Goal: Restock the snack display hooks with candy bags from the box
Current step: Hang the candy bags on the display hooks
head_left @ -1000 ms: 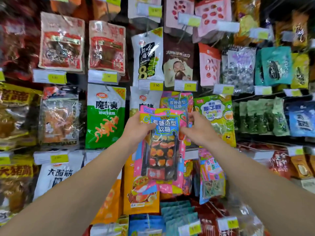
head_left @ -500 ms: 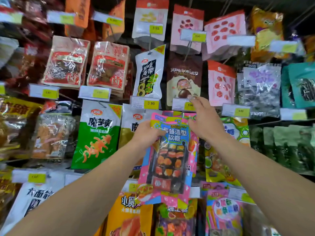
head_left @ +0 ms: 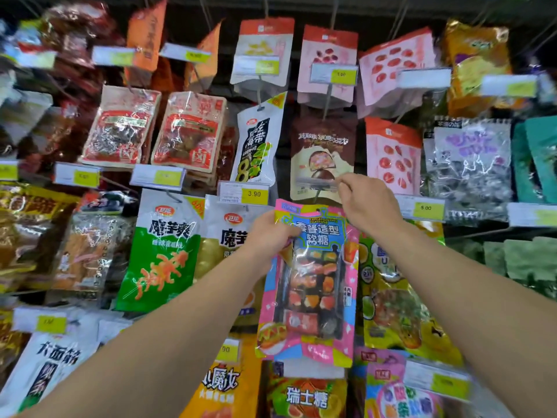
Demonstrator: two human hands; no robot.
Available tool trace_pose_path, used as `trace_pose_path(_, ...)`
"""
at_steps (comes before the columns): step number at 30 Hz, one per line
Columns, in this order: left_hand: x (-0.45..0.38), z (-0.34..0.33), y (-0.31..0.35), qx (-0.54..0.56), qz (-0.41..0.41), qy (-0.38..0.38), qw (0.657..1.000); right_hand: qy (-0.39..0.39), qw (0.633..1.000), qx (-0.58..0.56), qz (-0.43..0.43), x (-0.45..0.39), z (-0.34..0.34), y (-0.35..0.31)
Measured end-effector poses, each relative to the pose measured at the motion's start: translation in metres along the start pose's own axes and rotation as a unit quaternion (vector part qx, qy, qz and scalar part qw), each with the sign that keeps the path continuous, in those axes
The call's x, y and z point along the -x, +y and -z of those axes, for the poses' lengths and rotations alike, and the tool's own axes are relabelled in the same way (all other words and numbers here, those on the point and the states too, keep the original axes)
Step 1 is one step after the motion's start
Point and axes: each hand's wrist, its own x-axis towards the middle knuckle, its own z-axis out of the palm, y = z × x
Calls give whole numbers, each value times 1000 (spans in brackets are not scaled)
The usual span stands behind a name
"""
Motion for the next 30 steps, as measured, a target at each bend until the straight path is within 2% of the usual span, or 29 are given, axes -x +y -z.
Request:
trace_pose_path(5,-15,-5,5,-13,15,49,999,-4,1000,3,-2,-5,0,-1)
trace_pose_path(13,-27,-15,12,-12,42,22,999,3,1000,-26,-7,-4,-4,1)
trace_pose_path(30,-30,-12,7,-25,68,28,997,6,998,-63,-2,2,-8,3)
